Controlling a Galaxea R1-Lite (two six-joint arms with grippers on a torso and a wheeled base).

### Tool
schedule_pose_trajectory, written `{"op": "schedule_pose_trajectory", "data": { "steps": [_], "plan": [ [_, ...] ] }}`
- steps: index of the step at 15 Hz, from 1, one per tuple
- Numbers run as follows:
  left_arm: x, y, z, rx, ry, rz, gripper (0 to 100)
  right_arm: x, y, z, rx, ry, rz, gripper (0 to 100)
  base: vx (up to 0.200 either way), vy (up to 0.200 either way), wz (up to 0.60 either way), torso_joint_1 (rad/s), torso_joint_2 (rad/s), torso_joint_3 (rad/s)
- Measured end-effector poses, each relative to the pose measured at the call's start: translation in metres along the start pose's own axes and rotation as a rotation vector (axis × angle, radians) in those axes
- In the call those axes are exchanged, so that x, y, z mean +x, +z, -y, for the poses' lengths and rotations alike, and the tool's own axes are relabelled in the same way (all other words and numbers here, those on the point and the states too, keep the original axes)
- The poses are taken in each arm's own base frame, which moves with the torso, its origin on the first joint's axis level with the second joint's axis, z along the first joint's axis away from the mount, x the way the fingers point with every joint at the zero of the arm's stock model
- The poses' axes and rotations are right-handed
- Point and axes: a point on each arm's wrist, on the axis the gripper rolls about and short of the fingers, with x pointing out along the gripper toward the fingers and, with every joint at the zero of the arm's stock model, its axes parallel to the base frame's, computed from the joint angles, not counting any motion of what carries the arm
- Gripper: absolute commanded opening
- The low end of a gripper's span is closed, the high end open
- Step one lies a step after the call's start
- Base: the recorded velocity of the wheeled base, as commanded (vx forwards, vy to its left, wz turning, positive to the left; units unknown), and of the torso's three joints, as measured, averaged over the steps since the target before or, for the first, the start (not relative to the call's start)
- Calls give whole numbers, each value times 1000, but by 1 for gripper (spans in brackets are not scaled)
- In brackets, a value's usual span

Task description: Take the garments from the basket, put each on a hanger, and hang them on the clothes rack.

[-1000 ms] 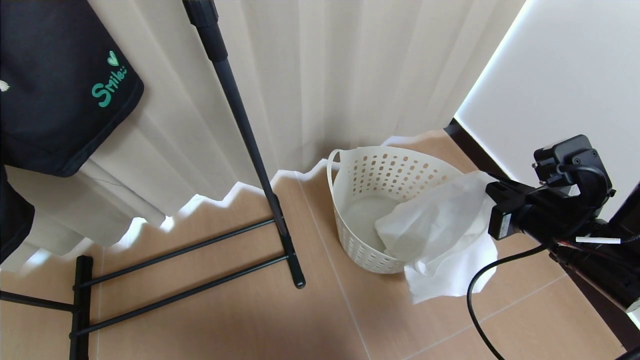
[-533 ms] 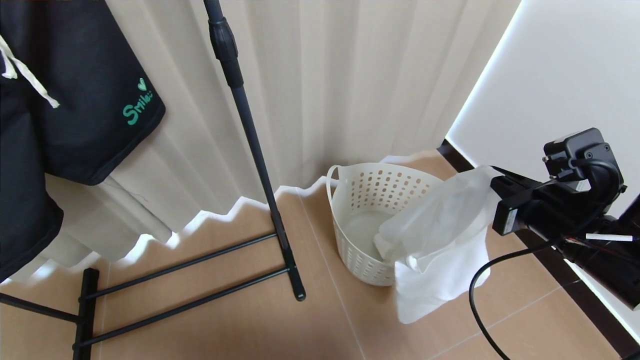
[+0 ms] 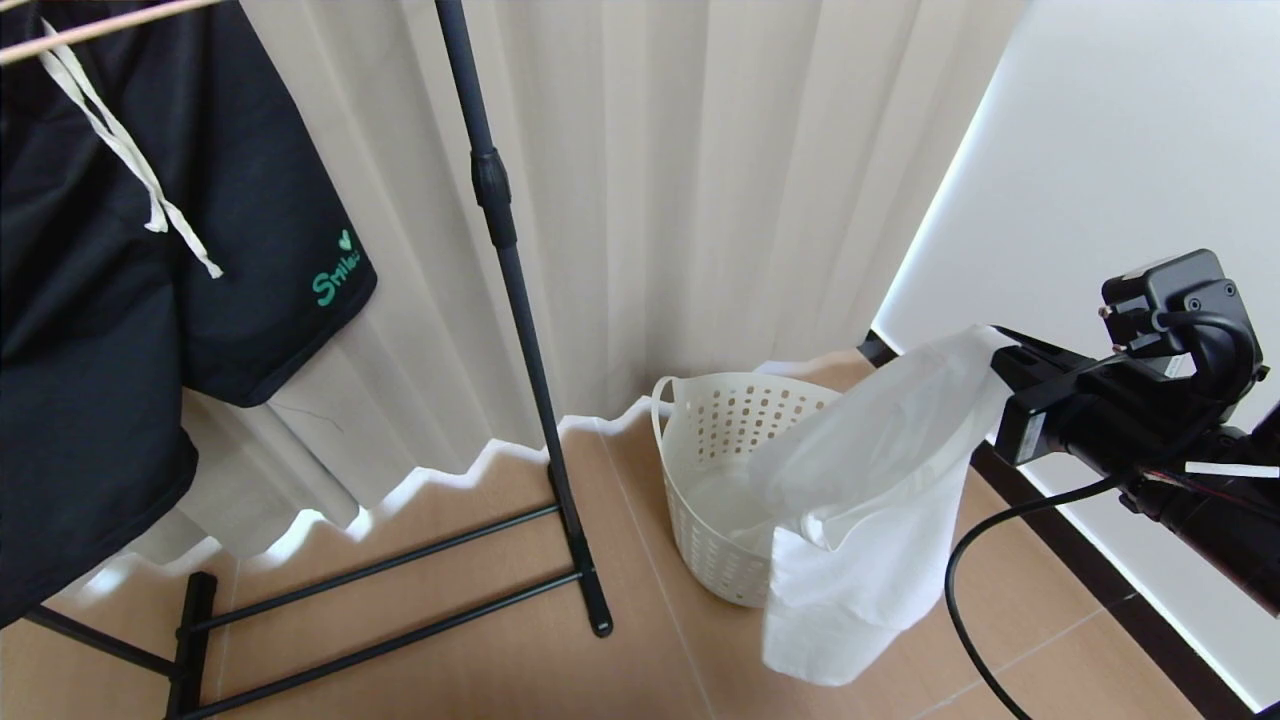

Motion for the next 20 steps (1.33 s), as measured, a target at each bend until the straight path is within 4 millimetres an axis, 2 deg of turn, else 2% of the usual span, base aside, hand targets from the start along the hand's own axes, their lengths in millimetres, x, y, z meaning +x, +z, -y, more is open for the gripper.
{"op": "schedule_pose_trajectory", "data": {
  "steps": [9, 20],
  "plan": [
    [0, 0, 0, 0, 1, 1, 100, 1, -1, 3, -10, -10, -2, 0, 0, 0, 0, 82, -449, -177],
    [0, 0, 0, -1, 1, 1, 100, -1, 1, 3, -12, -12, 5, 0, 0, 0, 0, 180, -512, -329]
  ]
}}
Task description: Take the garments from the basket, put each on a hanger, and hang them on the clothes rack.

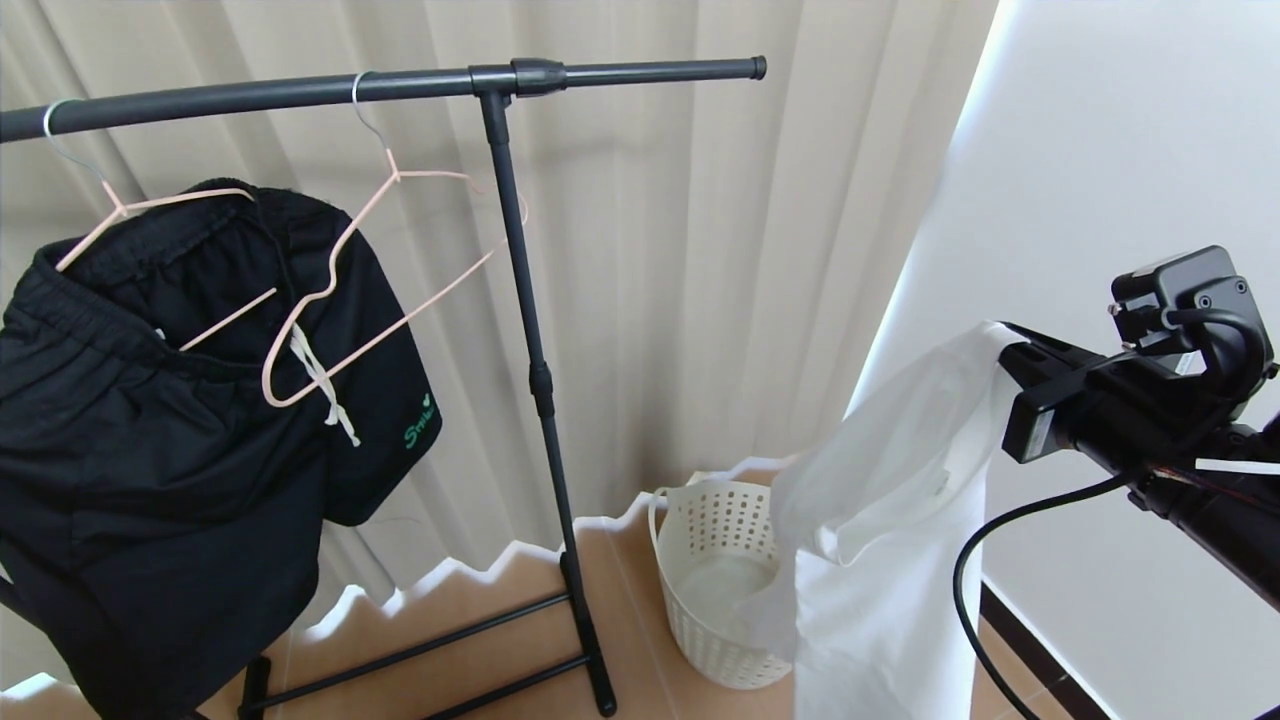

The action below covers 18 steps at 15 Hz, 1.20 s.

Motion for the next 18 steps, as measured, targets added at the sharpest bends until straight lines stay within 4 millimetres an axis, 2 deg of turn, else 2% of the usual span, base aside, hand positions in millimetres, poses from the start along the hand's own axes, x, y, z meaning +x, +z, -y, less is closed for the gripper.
{"op": "schedule_pose_trajectory", "data": {
  "steps": [9, 15, 18],
  "plan": [
    [0, 0, 0, 0, 0, 0, 100, -1, -1, 0, -1, 0, -3, 0, 0, 0, 0, 221, -531, -315],
    [0, 0, 0, 1, -1, 0, 100, 0, 0, 0, 0, 0, -2, 0, 0, 0, 0, 167, -373, -210],
    [0, 0, 0, 0, 0, 0, 100, 0, -1, 0, -1, 1, -4, 0, 0, 0, 0, 160, -359, -71]
  ]
}}
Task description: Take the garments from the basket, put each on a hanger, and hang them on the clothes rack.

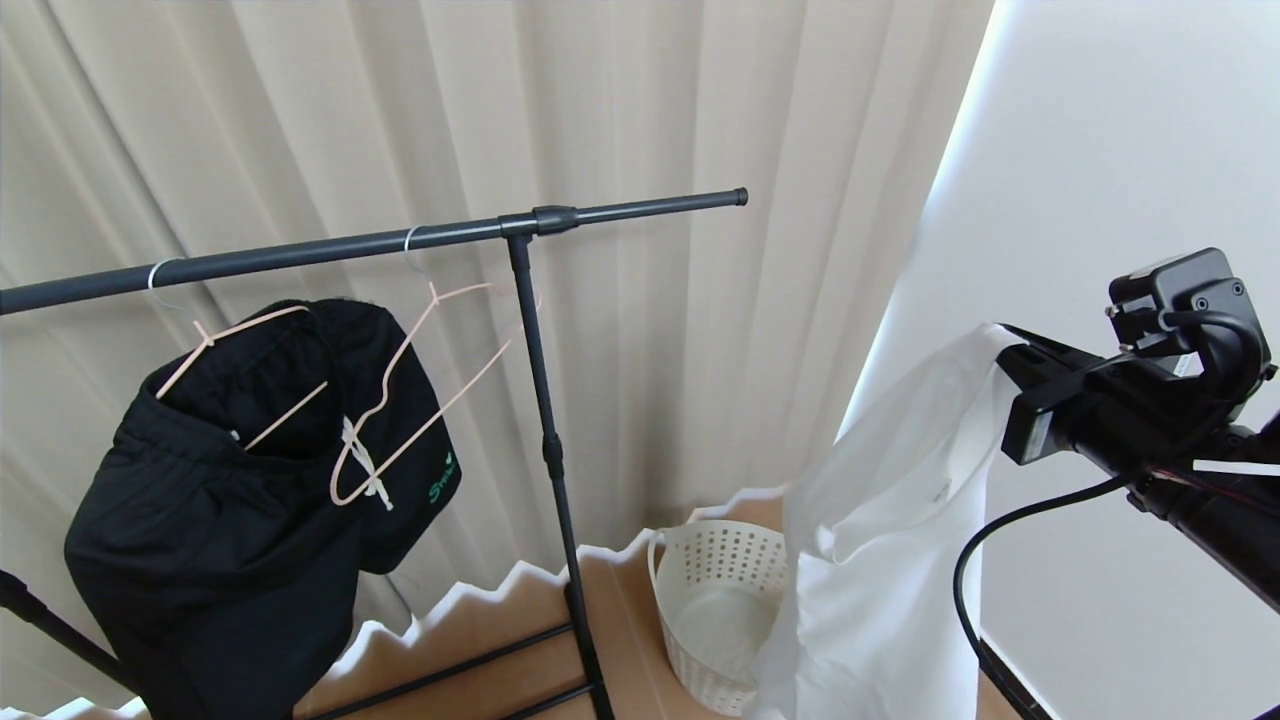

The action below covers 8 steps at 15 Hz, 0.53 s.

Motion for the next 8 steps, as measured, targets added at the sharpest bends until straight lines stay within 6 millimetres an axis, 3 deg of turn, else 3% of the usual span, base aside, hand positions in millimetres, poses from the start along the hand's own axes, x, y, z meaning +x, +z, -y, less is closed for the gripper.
{"op": "schedule_pose_trajectory", "data": {
  "steps": [8],
  "plan": [
    [0, 0, 0, 1, 0, 0, 100, 0, -1, 0, 0, 1, -3, 0, 0, 0, 0, 155, -337, -157]
  ]
}}
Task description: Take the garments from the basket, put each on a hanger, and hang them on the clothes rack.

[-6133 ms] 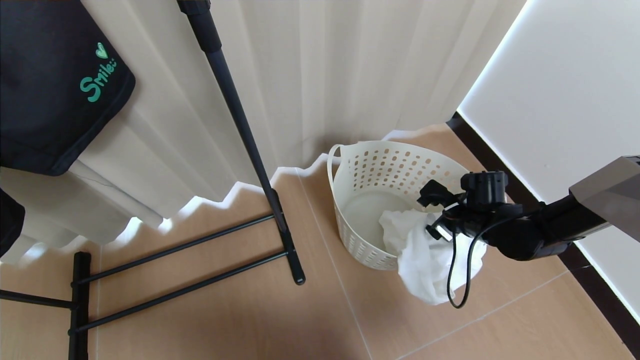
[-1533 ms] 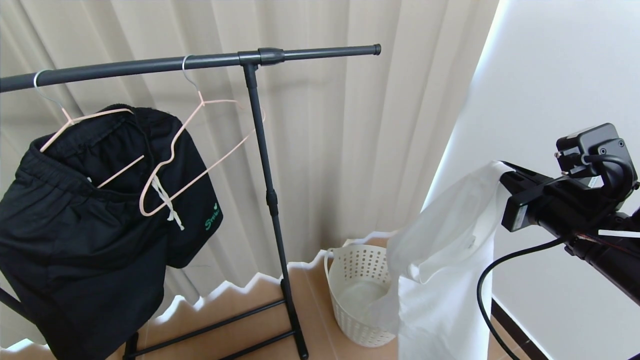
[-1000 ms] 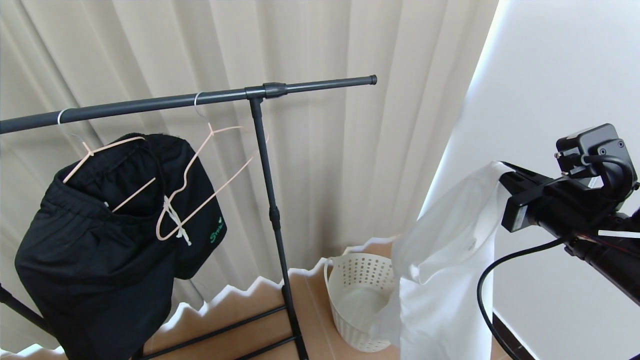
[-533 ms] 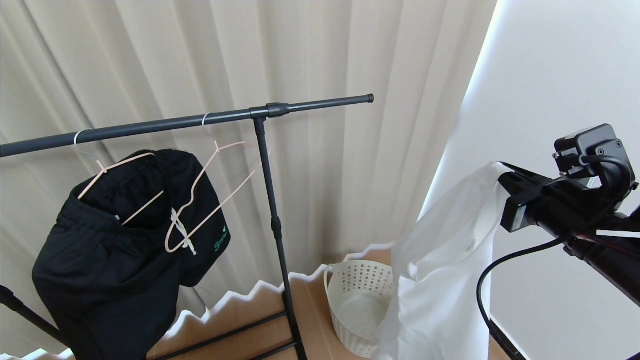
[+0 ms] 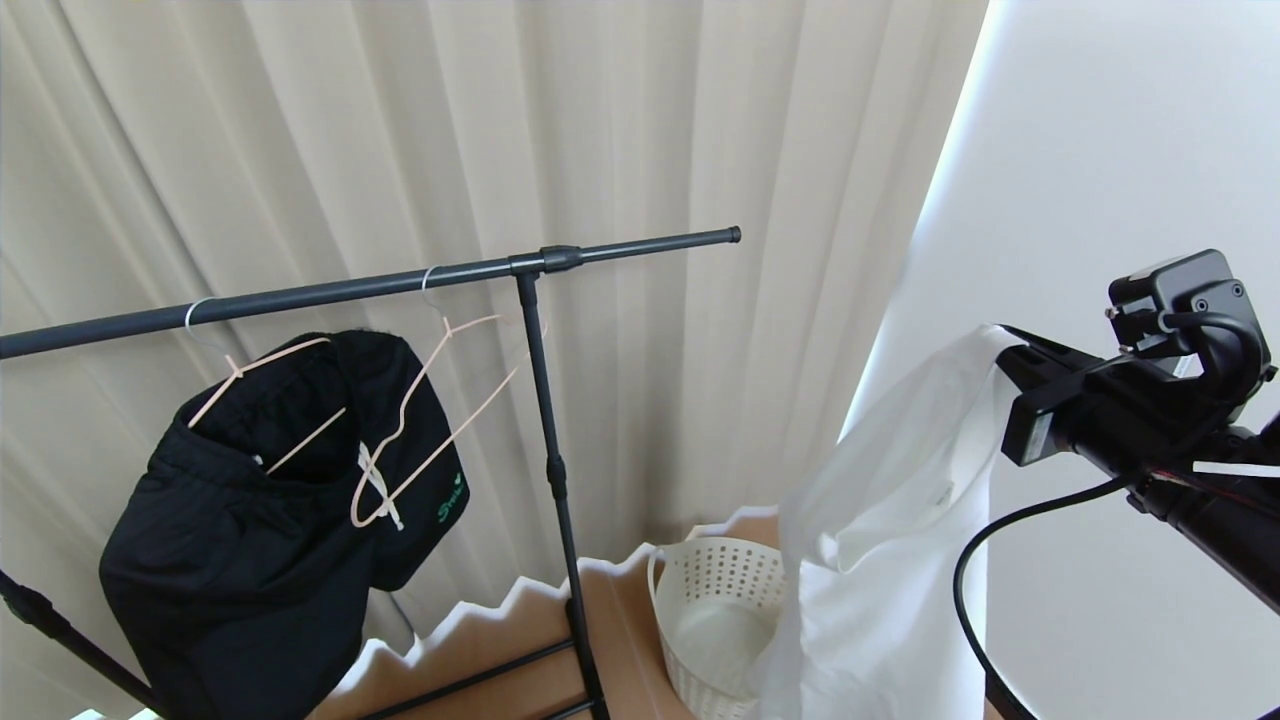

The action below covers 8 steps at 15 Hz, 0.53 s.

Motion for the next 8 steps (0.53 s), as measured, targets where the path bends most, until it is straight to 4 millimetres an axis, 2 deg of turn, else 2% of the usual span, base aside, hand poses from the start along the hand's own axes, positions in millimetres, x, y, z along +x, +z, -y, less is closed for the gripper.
{"op": "schedule_pose_trajectory", "data": {
  "steps": [8],
  "plan": [
    [0, 0, 0, -1, 0, 0, 100, -1, -2, 0, -3, 2, -6, 0, 0, 0, 0, 97, -204, -107]
  ]
}}
